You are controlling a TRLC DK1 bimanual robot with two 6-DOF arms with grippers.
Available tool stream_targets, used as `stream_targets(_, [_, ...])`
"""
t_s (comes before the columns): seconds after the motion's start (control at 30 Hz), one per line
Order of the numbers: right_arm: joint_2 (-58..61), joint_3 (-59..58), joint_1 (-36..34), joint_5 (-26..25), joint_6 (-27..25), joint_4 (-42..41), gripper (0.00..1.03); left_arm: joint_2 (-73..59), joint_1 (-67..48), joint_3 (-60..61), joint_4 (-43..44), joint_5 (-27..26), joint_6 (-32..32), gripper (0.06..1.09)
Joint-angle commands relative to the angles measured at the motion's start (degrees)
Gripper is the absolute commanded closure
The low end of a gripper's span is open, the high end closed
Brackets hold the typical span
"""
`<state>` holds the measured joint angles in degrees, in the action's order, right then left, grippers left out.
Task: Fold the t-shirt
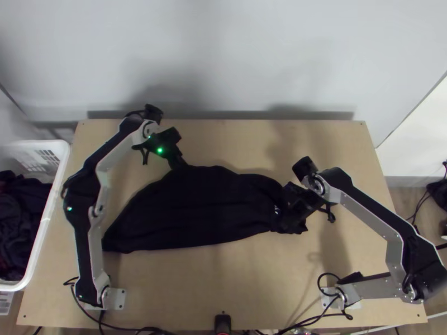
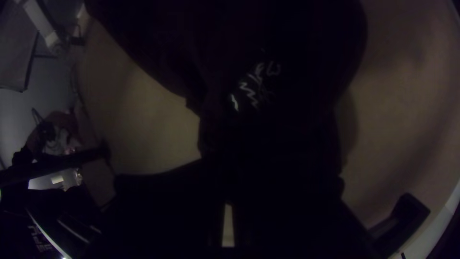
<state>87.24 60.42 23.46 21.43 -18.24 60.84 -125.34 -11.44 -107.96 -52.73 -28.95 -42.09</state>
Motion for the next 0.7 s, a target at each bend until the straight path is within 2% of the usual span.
stream_targets(0.0, [-0.6,0.0,-0.2,-0.1,0.0,0.0,1.00,-7.9,-0.6,-6.1,-3.0,0.6,-1.8,0.13])
stream_targets(0.37, [-0.4,0.1,-0.3,-0.2,0.1,-0.3,1.00,-8.2,0.1,-8.1,-8.4,0.6,-5.6,0.14])
stream_targets(0.43, [-0.4,0.3,-0.3,-0.7,0.1,-0.3,1.00,-8.6,0.1,-8.1,-10.0,0.6,-6.6,0.18])
stream_targets(0.47, [-0.4,0.3,-0.3,-0.9,0.0,-0.2,1.00,-8.7,0.1,-8.1,-10.9,0.6,-7.6,0.26])
stream_targets(0.5, [-0.4,0.3,-0.4,-0.9,0.0,-0.2,1.00,-8.9,0.0,-8.0,-12.2,0.6,-8.5,0.40])
stream_targets(0.53, [-0.4,0.3,-0.4,-0.9,0.0,-0.2,1.00,-8.9,0.1,-7.8,-12.0,0.6,-8.2,0.68])
stream_targets(0.57, [-0.4,0.3,-0.4,-0.9,0.1,-0.3,1.00,-8.9,0.3,-7.9,-11.9,0.6,-7.6,0.90])
stream_targets(0.63, [-0.4,0.3,-0.5,-1.0,0.1,-0.3,1.00,-8.6,0.5,-7.9,-12.0,0.6,-7.4,0.94])
stream_targets(0.67, [-0.4,0.3,-0.5,-1.0,0.1,-0.4,1.00,-8.4,0.6,-7.9,-11.9,0.6,-7.3,1.05])
